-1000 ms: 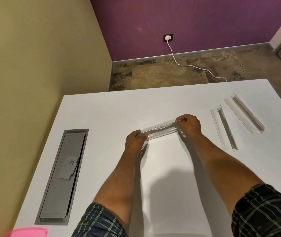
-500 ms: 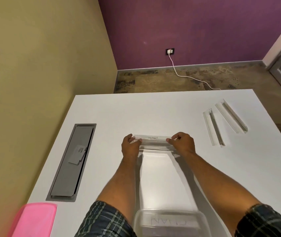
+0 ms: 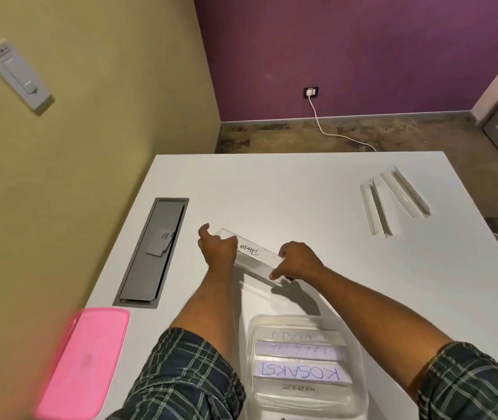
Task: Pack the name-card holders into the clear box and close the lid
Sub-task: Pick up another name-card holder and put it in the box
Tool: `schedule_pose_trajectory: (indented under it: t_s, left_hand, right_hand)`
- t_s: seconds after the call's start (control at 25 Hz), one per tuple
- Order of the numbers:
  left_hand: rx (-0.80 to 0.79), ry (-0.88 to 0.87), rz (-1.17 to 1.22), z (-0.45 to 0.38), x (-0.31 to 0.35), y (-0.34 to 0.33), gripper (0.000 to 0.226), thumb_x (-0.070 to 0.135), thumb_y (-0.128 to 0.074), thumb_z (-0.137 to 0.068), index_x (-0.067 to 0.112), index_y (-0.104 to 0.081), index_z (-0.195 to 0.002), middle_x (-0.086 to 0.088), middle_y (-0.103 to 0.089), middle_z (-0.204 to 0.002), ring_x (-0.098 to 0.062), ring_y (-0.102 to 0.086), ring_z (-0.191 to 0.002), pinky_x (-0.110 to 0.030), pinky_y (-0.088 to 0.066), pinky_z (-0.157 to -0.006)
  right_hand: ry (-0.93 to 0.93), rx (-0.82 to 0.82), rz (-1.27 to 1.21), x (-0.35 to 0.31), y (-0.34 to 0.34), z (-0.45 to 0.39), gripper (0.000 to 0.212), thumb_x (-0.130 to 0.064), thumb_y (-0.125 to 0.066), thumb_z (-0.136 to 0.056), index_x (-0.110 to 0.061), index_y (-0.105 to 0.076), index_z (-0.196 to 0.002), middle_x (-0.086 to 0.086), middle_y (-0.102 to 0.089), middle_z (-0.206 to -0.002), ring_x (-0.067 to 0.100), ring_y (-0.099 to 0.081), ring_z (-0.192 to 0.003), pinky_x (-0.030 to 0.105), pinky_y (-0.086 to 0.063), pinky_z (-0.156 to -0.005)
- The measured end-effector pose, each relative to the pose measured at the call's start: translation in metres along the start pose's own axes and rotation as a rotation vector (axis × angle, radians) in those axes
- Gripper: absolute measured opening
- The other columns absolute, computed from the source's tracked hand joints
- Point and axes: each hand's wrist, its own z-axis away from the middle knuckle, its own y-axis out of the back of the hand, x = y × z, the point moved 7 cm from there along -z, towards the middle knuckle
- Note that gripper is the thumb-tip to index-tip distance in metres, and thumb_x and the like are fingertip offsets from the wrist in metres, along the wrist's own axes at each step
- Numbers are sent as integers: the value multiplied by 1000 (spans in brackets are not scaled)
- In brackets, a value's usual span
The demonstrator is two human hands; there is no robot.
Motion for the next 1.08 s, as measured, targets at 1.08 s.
schedule_pose_trajectory:
  t_s: [1.08]
  left_hand:
    - [-1308, -104, -878, 167, -48, -64, 28, 12, -87, -74, 10, -71, -97, -8, -61, -86, -22, -58, -80, -27, -47, -72]
  right_hand:
    - [649, -15, 463, 55, -8, 118, 74, -75, -77, -62, -30, -57, -118, -10, -64, -108, 11, -58, -96, 32, -47, -82]
